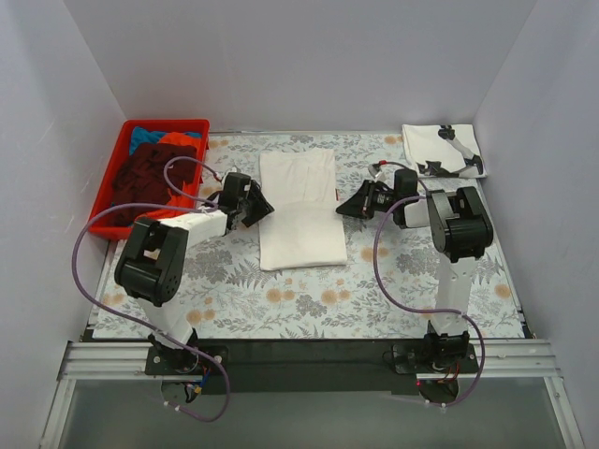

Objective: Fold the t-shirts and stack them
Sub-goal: Fold the tshirt

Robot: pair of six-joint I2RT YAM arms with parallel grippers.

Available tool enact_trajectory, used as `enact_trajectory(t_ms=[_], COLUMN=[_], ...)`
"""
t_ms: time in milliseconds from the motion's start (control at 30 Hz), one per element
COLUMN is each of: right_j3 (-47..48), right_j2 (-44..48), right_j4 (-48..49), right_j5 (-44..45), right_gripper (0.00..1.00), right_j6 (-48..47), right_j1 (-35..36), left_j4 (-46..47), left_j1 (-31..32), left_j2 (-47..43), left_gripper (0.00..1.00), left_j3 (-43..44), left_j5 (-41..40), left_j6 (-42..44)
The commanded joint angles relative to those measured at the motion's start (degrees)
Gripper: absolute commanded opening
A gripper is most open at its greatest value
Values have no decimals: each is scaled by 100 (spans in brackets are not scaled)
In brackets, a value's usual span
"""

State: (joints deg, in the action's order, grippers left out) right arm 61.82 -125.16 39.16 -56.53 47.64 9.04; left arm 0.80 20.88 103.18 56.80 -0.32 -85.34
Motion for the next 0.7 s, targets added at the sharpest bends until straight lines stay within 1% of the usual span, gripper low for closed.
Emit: enact_trajectory(t_ms=[0,67,133,167,200,267,300,433,500,600,667], right_j3=[-450,-732,-1354,-1357,-1644,-1910,-2154,-2647,-2833,-3158,-3386], right_j2=[1105,1432,2011,2013,2240,2364,2382,2128,1927,1811,1925], right_j4=[189,189,189,189,189,189,189,242,250,242,215], right_j5=[-42,2,54,98,133,256,283,546,608,714,793], right_gripper=[22,22,22,22,22,22,22,21,20,19,19], right_j6=[-88,-105,-97,-114,-158,-254,-290,-596,-738,-931,-1115], right_j1=[98,255,501,589,677,914,968,1056,1004,846,749], left_j4=[-317,-466,-545,-554,-572,-554,-546,-388,-379,-518,-817], left_j1=[73,170,258,293,328,416,451,539,531,531,539], left_j2=[-1068,-1421,-1965,-2133,-2265,-2530,-2565,-2461,-2372,-2468,-2661], left_gripper=[43,45,45,45,44,41,40,34,30,29,29], left_j3=[-151,-396,-808,-810,-1150,-1503,-1809,-2460,-2620,-2814,-2849], left_j5=[14,23,338,339,470,559,585,682,665,507,419], left_j6=[254,255,202,150,106,-87,-158,-483,-606,-764,-800])
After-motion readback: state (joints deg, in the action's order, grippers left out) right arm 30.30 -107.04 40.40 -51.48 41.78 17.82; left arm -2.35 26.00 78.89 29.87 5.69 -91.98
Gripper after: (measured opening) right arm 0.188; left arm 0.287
